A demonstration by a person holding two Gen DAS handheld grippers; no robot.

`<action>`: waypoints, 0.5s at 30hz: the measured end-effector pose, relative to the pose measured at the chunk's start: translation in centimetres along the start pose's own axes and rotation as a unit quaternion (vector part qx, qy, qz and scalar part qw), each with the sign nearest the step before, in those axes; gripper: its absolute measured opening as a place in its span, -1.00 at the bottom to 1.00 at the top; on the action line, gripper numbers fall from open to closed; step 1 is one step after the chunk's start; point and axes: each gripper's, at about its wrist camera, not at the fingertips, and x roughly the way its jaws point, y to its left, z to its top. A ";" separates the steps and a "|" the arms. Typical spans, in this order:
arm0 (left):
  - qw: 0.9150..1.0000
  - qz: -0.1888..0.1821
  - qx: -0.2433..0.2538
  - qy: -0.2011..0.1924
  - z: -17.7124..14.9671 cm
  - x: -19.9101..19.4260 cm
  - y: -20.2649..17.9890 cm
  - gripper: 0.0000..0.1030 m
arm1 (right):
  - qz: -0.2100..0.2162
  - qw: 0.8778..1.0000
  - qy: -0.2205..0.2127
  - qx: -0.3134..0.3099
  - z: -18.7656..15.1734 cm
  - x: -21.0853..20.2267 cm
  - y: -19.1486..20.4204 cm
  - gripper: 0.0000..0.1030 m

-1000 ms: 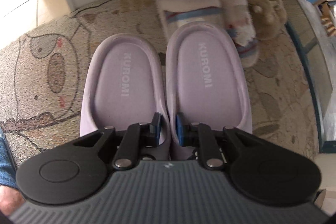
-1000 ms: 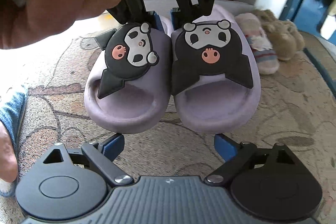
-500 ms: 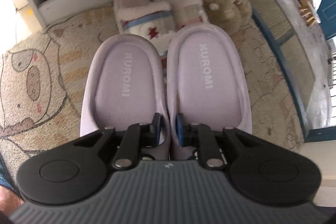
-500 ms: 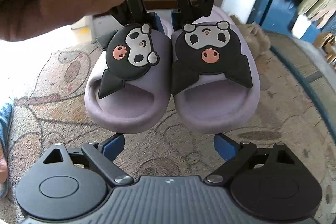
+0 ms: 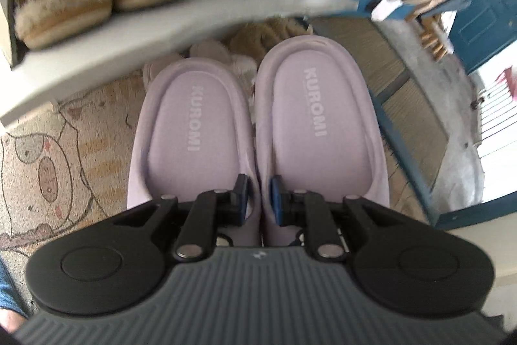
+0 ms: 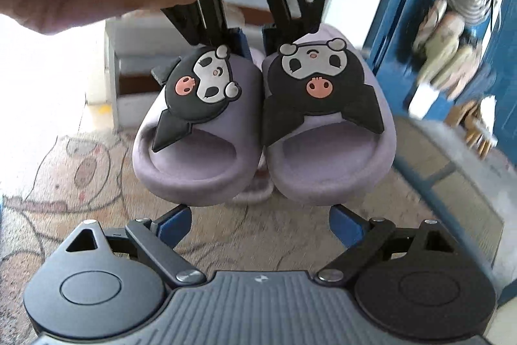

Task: Organize scattered shoes
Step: 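Carry the slides up into the cabinet's upper shelf with the left tool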

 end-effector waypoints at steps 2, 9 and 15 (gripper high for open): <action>1.000 0.006 0.008 -0.012 0.1 -0.8 -0.3 -0.73 | 0.000 1.000 -0.008 0.000 0.4 -0.1 0.0 0.88; 1.000 0.001 0.014 -0.021 -0.4 -1.1 -0.3 -0.72 | -0.004 1.000 -0.005 -0.004 1.0 -0.6 -0.3 0.88; 0.999 -0.019 0.029 -0.020 -0.6 -1.1 -1.4 -0.73 | -0.024 1.000 0.002 0.002 0.8 -0.8 -0.6 0.88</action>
